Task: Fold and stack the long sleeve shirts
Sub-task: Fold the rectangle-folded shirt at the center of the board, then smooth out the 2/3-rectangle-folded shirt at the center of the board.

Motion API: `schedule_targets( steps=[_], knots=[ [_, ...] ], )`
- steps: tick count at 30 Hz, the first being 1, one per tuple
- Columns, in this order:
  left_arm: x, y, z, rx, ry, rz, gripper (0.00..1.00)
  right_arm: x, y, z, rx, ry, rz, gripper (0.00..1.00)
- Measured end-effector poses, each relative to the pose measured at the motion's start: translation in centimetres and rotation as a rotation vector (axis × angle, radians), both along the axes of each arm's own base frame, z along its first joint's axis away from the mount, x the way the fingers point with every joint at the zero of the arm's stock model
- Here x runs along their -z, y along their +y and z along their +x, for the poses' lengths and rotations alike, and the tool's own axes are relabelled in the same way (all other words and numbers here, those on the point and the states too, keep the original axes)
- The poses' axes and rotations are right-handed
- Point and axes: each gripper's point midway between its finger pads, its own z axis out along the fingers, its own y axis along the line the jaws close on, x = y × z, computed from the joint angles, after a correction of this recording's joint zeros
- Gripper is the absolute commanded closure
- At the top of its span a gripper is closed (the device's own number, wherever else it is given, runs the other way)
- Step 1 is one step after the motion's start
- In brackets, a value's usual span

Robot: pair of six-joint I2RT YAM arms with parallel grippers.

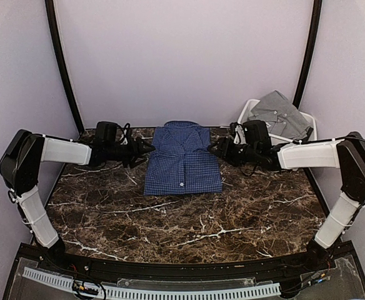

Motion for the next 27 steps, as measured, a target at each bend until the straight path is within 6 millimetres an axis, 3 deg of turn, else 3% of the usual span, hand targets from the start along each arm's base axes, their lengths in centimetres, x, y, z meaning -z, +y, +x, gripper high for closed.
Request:
schedule_targets(
  steps=[5,9,13,21,27],
  knots=[
    [0.0,0.3,-0.6,0.026,-0.014,0.054,0.67,0.5,2.7,-0.8,-0.087,-0.037,-0.106,0.59],
    [0.6,0.0,-0.8,0.059,-0.005,0.087,0.79,2.1,5.4,0.2,-0.158,-0.045,-0.164,0.74],
    [1.4,-0.6,-0.1,0.085,0.001,0.103,0.84,5.4,7.6,2.3,-0.202,-0.007,-0.232,0.82],
    [4.5,-1.6,1.5,0.106,0.064,0.13,0.87,11.1,10.6,6.7,-0.238,0.058,-0.354,0.83],
    [6.0,-1.7,2.1,0.112,0.09,0.151,0.87,12.0,10.6,7.3,-0.23,0.083,-0.382,0.67]
  ],
)
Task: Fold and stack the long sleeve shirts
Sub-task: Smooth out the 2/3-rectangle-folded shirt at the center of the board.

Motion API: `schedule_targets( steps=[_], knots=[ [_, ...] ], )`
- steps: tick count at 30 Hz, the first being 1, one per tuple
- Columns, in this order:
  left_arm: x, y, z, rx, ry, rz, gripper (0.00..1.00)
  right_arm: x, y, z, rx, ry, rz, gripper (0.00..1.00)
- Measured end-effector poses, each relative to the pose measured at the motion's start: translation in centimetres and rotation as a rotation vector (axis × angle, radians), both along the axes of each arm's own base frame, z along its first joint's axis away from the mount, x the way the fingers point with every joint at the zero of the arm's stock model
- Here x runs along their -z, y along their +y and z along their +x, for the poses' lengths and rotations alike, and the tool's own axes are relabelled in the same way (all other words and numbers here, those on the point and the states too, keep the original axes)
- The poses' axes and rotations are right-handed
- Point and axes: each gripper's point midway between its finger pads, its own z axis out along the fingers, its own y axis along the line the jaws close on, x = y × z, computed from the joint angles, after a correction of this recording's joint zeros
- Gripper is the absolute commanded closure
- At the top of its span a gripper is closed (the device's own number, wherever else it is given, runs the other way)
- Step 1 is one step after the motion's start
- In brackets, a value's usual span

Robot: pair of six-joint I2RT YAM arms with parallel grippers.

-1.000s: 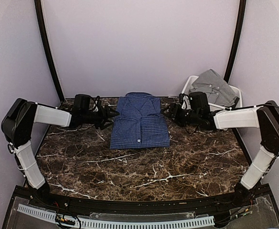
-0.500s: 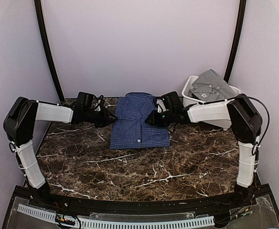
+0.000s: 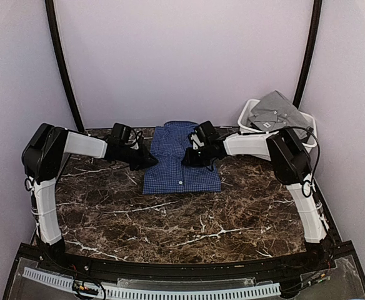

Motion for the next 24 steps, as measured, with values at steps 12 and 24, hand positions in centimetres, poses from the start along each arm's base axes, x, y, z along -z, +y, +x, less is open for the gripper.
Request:
schedule_targets(
  steps=[12,24],
  knots=[
    [2.3,0.6,2.4,-0.029,0.015,0.114,0.87,-0.3,-3.7,1.6,0.08,0.01,-0.018,0.51],
    [3.7,1.6,4.1,-0.049,0.033,0.203,0.87,-2.2,-8.3,4.1,0.129,-0.017,-0.017,0.64]
  ],
)
